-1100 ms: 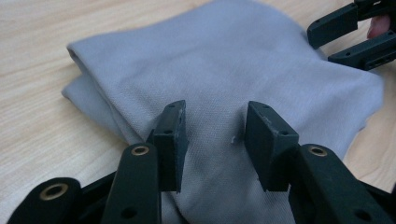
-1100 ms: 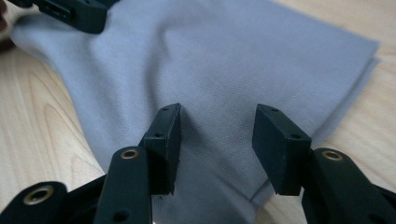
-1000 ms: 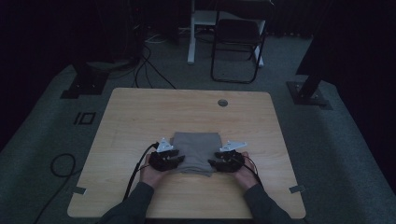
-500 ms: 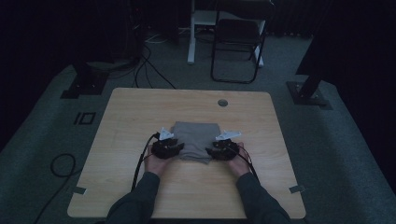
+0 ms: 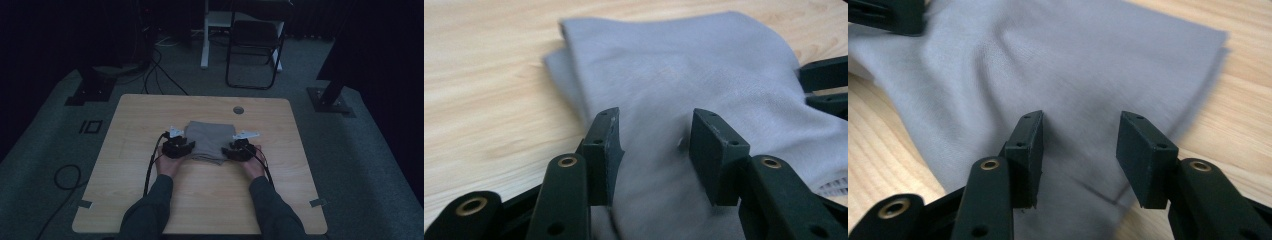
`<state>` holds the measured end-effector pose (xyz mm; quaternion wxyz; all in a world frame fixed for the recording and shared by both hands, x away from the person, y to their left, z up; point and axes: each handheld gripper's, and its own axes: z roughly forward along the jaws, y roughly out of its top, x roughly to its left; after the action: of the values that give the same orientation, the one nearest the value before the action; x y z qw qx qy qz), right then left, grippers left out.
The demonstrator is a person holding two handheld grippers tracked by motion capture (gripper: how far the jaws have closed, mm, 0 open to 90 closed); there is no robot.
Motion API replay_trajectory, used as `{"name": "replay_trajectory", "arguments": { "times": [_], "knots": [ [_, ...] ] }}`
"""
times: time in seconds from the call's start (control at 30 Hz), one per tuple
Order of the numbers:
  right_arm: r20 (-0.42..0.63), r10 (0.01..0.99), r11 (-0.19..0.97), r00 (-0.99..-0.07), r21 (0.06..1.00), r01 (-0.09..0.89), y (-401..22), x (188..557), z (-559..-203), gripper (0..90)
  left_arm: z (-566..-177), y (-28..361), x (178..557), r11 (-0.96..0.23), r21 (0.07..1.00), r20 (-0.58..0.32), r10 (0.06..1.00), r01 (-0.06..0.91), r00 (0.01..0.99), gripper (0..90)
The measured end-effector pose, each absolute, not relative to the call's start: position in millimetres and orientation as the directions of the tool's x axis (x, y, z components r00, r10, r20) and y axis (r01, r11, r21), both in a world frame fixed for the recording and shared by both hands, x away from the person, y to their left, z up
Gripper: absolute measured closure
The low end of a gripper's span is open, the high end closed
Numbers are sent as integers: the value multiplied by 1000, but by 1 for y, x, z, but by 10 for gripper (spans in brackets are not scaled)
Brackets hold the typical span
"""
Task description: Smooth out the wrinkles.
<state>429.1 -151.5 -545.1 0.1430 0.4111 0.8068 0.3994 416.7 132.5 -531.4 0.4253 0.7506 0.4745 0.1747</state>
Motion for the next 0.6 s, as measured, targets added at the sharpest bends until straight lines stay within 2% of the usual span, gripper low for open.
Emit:
{"name": "replay_trajectory", "arguments": {
  "times": [0.2,0.33,0.47,0.53,0.57,0.6],
  "knots": [
    [124,793,288,-596,786,547,-175,405,-532,552,-520,161,381,-158,832,-156,853,532,498,538],
    [123,778,309,-616,778,546,-184,389,-536,546,-530,168,362,-222,794,-135,843,566,521,527],
    [116,772,343,-625,752,563,-184,385,-545,544,-541,157,362,-300,768,-74,836,566,544,523],
    [129,771,343,-623,740,578,-182,386,-547,554,-545,154,365,-316,767,-54,835,558,548,563],
    [127,771,348,-624,736,580,-182,386,-548,597,-547,152,367,-322,763,-47,836,560,546,601],
    [125,769,352,-627,736,578,-181,386,-549,703,-548,152,368,-324,763,-45,837,559,546,709]
  ]
}}
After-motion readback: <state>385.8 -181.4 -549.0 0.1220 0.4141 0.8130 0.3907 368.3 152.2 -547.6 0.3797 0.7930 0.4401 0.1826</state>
